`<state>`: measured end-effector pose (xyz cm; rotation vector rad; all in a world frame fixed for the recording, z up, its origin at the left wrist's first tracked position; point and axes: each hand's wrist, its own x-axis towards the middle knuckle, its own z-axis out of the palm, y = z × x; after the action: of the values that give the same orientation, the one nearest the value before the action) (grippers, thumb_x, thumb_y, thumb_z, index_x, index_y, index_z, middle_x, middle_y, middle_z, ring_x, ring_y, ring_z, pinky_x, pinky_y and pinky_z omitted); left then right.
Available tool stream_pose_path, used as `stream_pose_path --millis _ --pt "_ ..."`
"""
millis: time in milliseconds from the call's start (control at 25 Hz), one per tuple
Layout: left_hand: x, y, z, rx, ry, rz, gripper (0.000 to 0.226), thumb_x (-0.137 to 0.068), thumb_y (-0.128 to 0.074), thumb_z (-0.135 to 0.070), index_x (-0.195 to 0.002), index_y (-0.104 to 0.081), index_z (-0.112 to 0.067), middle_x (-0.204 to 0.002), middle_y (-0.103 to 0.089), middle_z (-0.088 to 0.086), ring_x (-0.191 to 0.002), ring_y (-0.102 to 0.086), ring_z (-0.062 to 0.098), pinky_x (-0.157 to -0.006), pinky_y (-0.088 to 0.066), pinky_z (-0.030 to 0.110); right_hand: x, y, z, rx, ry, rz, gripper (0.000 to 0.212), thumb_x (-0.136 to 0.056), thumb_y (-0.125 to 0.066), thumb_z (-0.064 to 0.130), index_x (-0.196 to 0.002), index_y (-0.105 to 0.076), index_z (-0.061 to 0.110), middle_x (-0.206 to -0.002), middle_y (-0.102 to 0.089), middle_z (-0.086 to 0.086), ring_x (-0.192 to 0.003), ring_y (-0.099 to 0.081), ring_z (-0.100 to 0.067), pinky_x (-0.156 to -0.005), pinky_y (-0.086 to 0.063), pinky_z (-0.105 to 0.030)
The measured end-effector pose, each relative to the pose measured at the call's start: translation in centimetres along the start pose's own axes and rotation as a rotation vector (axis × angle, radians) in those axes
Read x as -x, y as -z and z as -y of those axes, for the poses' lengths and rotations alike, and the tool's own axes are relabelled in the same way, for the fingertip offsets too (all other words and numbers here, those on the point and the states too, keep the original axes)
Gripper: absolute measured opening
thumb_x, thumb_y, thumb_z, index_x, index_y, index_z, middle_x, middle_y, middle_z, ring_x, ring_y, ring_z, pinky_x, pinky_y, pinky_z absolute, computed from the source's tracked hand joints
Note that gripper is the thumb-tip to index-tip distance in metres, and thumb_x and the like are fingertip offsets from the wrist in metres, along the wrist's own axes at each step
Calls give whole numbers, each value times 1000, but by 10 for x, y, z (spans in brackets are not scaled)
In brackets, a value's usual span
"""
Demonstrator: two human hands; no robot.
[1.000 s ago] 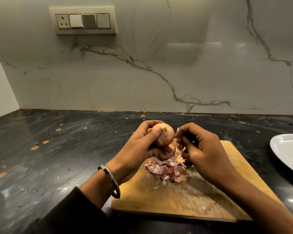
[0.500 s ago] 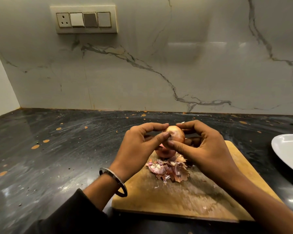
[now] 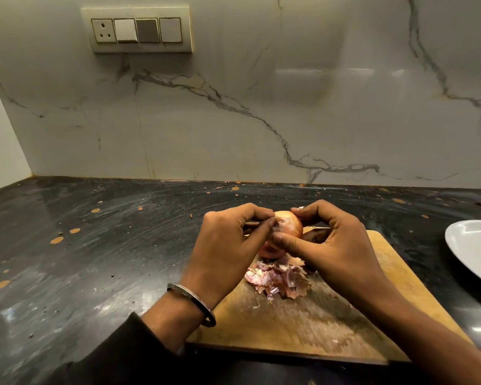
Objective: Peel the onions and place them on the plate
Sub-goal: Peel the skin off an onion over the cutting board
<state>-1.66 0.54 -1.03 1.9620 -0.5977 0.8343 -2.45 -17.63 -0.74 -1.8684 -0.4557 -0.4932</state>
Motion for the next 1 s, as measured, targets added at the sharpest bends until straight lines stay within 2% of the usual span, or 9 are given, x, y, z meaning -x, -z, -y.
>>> stream_pose_path --millis 120,240,400,560,800,880,1000 --pt "1 -3 -1 -48 -5 -38 7 -91 -68 -15 -96 -72 -15 -94 -73 -8 -84 -69 0 -71 -58 21 0 -2 0 -20 12 -7 44 -64 -86 41 -100 -68 24 -87 -73 1 -67 -73 -12 -53 -53 -19" --pt "1 -4 -3 -68 -7 -62 7 -92 -67 -16 -98 -71 -15 -92 -73 -7 -83 -68 1 -71 -58 24 1 -5 1 -37 15 -15 45 -63 -86 42 -99 -66 23 -90 -73 2 -70 -74 -12 -55 -57 -23" --pt "-1 -1 -1 42 65 -77 11 -91 -67 -13 -98 -74 -18 -89 -73 -10 -81 -70 3 -70 -60 29 -1 -5 -2 -57 20 -32 44 -65 -90 34 -99 -64 23 -92 -71 1 -70 -73 -10 -52 -53 -18" --pt "1 -1 -6 -54 -1 -77 12 -90 -70 -14 -100 -75 -15 -89 -73 -9 -82 -68 -2 -73 -58 21 -1 -5 -2 -59 37 -20 46 -63 -88 39 -99 -63 24 -91 -72 2 -70 -73 -12 -51 -53 -18" --pt "1 -2 -6 -181 -37 -90 8 -87 -71 -12 -94 -75 -13 -87 -73 -5 -78 -67 3 -69 -57 23 0 -6 -3 -55 73 -32 48 -58 -87 41 -98 -65 26 -92 -71 9 -75 -73 -8 -54 -55 -18" --pt "1 -2 -7 -160 -13 -98 6 -88 -70 -13 -93 -74 -14 -86 -71 -7 -78 -67 2 -68 -56 21 0 -6 -3 -78 68 -25 48 -59 -87 41 -99 -64 28 -95 -71 11 -77 -73 -8 -56 -56 -18" --pt "-1 -2 -5 -53 93 -92 4 -92 -67 -16 -94 -69 -19 -85 -69 -11 -80 -67 2 -70 -57 18 -2 -6 -6 -168 -2 -3 50 -61 -88 36 -103 -64 25 -97 -73 0 -76 -75 -13 -52 -53 -17"
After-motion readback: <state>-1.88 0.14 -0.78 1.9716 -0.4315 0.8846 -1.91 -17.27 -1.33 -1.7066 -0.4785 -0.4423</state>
